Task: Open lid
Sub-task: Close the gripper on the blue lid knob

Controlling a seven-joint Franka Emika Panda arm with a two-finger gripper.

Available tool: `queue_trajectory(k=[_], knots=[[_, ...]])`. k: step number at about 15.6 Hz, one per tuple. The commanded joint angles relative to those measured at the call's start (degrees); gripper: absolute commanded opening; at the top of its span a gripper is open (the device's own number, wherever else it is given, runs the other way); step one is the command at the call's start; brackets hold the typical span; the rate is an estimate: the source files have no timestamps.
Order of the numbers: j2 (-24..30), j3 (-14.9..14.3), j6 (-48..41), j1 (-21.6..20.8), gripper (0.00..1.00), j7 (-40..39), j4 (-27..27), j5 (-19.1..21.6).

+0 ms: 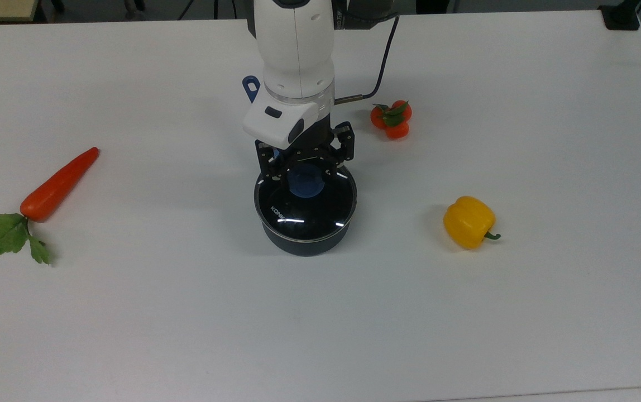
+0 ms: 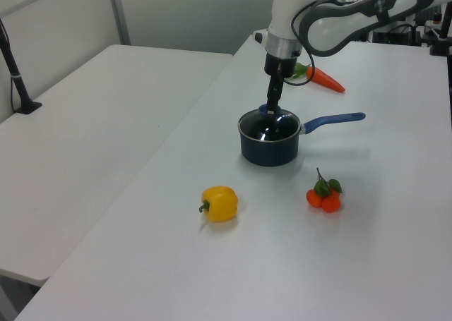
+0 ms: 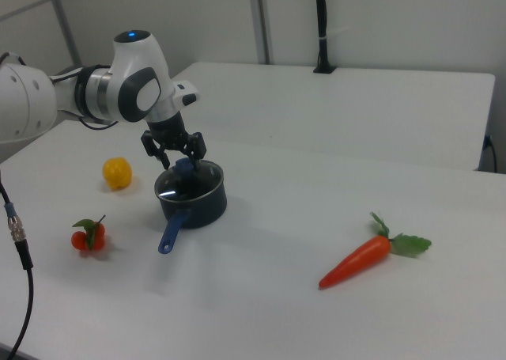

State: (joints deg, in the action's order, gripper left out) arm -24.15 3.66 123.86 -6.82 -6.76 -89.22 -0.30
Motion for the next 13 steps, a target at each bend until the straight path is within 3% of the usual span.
queue_trajectory(k=[1,4,12,13], knots=[[-0.3,-0.5,1.0,-0.1,0.84,1.2,0.5,-0.8],[-0.3,-0.5,0.9,0.0,0.76,1.3,0.5,-0.8],[0.2,-0.5,0.5,0.0,0.41,1.4,0.5,-0.4],[0.6,-0.5,0.3,0.0,0.40,1.4,0.5,-0.3]])
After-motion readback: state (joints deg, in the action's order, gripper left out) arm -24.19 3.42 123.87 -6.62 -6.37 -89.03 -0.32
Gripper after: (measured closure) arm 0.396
